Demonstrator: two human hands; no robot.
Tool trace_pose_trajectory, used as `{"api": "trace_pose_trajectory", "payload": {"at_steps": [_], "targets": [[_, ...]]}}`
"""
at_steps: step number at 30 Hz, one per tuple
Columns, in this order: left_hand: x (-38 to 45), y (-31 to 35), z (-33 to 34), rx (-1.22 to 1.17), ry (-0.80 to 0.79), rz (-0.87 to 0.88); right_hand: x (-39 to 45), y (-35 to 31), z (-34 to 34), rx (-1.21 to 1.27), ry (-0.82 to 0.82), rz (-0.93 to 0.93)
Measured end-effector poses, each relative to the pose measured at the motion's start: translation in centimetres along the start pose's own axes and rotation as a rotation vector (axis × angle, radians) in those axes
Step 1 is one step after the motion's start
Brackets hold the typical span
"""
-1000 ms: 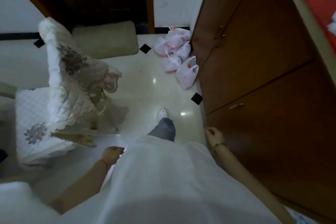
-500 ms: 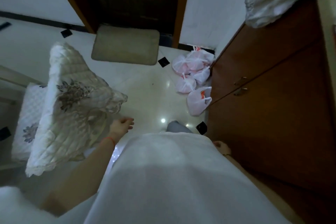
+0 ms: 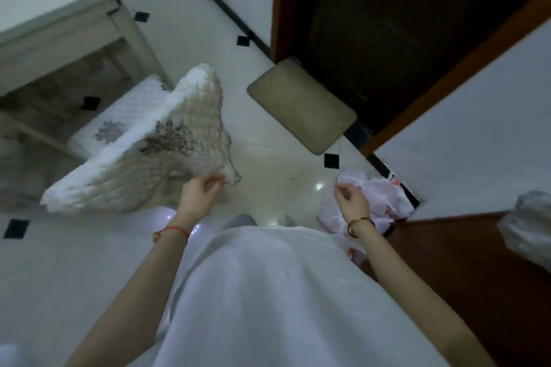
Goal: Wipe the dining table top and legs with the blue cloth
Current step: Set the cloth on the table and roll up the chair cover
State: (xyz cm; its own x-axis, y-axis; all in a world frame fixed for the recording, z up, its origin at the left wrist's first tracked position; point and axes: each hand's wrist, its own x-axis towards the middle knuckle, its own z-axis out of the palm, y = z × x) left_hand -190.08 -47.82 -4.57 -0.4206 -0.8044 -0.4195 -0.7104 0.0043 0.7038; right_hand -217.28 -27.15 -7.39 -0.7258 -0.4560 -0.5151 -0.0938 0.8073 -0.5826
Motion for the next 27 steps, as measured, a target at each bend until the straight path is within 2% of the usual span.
{"api": "trace_pose_trajectory", "payload": {"at_steps": [4,7,9,13,17,21,27], "targets": [[-0.9,3.0,-3.7,0.028,0.336,0.141,3.7,-9.8,1.3,-0.073,-0.142,-0.402],[-0.4,3.1,-7.4,0.201,0.583,0.256,5.2,-17.4,3.7,-0.238,-0.197,-0.799],[0.4,1.9,-9.6,0.309,0.667,0.260,5.4,-21.9,5.7,-0.321,-0.222,-1.024],[2.4,-1.0,-12.5,0.376,0.581,0.110,5.7,-28.9,10.2,-0.547,-0.273,-1.322],[4.3,-2.7,-13.0,0.399,0.438,0.005,6.4,-32.1,14.4,-0.705,-0.376,-1.385],[5.5,-3.9,-13.3,0.482,0.381,0.043,7.0,-33.6,17.2,-0.743,-0.375,-1.377],[6.7,-5.5,-13.8,0.536,0.428,0.164,8.5,-34.2,18.5,-0.602,-0.312,-1.518]]}}
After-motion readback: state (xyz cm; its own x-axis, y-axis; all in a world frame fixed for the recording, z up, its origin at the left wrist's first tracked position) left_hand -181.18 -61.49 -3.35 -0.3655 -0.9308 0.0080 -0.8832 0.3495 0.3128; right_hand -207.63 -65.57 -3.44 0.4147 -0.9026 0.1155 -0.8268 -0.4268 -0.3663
